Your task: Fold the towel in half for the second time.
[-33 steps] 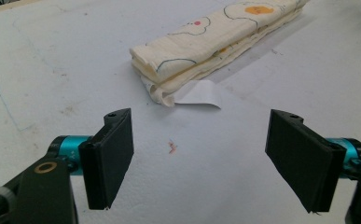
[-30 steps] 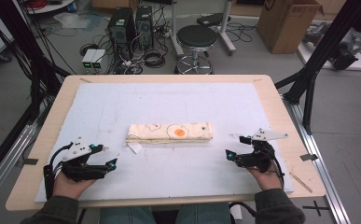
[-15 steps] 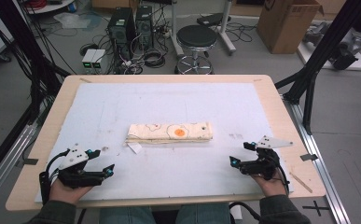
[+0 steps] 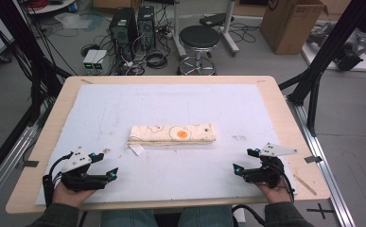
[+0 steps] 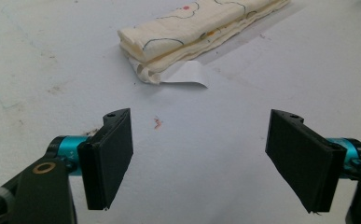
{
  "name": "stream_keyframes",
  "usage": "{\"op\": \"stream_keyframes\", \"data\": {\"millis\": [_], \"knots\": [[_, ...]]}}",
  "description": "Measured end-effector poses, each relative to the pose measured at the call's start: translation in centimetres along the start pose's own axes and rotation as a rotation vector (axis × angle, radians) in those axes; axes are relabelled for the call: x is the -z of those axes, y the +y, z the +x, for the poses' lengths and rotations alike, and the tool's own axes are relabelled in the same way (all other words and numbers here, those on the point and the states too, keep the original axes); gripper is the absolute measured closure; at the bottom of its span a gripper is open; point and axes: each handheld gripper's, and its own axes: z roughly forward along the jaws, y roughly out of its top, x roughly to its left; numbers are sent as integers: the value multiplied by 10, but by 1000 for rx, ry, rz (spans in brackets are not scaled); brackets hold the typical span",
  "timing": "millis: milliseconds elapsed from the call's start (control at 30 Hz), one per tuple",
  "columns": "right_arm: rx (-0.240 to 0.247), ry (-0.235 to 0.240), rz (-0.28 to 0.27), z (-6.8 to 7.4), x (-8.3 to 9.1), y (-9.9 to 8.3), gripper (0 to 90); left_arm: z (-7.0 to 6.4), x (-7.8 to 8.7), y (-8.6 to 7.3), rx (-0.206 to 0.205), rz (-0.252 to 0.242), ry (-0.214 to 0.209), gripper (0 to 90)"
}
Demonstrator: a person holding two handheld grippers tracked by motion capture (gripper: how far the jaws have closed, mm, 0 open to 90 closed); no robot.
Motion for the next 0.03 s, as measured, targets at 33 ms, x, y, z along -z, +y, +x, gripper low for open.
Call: {"op": "stream_keyframes", "data": {"millis": [33], "knots": [[4, 0, 2, 0, -1, 0, 122, 1, 0, 0, -6, 3, 4, 236]]}}
